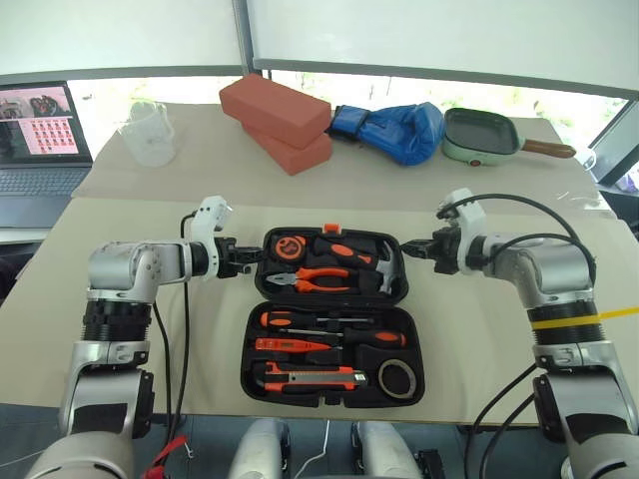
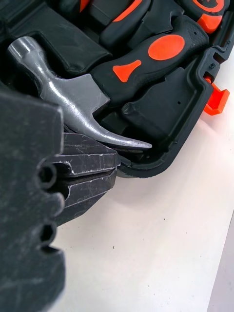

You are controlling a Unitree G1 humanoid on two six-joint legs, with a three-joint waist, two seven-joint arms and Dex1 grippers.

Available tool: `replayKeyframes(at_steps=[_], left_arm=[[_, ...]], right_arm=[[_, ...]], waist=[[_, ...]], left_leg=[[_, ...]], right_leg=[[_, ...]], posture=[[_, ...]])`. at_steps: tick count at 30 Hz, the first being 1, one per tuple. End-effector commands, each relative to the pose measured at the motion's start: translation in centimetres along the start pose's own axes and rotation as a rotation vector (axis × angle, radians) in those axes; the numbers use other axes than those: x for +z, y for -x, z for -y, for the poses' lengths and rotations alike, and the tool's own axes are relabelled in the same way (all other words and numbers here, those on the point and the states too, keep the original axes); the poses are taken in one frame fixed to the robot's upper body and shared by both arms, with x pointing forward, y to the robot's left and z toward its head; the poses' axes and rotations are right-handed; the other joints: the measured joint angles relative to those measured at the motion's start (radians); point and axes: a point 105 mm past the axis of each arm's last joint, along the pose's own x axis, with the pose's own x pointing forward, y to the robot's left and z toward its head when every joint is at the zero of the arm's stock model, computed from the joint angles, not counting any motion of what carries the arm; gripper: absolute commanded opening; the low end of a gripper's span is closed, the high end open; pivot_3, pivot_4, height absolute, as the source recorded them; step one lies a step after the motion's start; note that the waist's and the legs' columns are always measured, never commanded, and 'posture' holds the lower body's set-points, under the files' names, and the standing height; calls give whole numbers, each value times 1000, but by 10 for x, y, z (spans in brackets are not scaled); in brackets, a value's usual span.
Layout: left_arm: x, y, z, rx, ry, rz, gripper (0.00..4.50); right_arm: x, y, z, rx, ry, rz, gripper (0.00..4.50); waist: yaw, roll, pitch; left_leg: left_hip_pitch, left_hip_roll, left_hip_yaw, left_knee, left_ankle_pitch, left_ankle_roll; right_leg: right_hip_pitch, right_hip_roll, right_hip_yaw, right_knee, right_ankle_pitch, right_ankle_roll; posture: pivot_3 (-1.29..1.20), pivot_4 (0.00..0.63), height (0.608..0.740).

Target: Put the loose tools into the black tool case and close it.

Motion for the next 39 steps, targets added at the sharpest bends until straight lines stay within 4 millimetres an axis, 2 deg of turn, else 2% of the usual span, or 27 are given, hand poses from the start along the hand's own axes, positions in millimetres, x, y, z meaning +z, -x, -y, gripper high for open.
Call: replayKeyframes(at_steps=[1,5,10,17,18,21,25,35,39], left_arm=[[-4,-1,1,6,-29,-14,0],[-5,-2,0,8,-29,-16,0],[-5,-4,1,8,-34,-15,0],[-2,-2,-1,18,-34,-8,0],[-1,-1,-1,19,-34,-6,0],[-2,-1,-2,21,-32,-4,0],[-3,-2,-1,18,-33,-5,0],[2,-7,9,-26,-51,30,0],[44,0,36,-100,-205,279,0]], right_arm=[[19,11,-7,34,20,54,1399],[17,10,-12,51,20,38,2690],[9,6,-9,28,4,13,2690],[-7,11,-12,23,-4,-30,2690],[-11,12,-12,19,-9,-38,2174],[-18,11,-13,15,-17,-50,1362],[-17,9,-18,30,-32,-34,63],[3,7,-29,67,-8,35,20],[42,11,-30,23,110,206,20]], waist=[[0,0,0],[0,0,0],[0,0,0],[0,0,0],[0,0,0],[0,0,0],[0,0,0],[-1,0,0],[-1,0,0]], left_leg=[[0,0,0,0,0,0],[0,0,0,0,0,0],[0,0,0,0,0,0],[0,0,0,0,0,0],[0,0,0,0,0,0],[0,0,0,0,0,0],[0,0,0,0,0,0],[2,0,0,0,0,0],[1,0,0,0,0,0]], right_leg=[[0,0,0,0,0,0],[0,0,0,0,0,0],[0,0,0,0,0,0],[0,0,0,0,0,0],[0,0,0,0,0,0],[0,0,0,0,0,0],[1,0,0,-1,0,0],[2,0,0,0,0,0],[1,0,1,0,0,-1]], posture=[[0,150,738],[0,150,738],[0,150,738],[0,150,738],[0,150,738],[0,150,738],[0,150,738],[0,150,738],[0,150,738]])
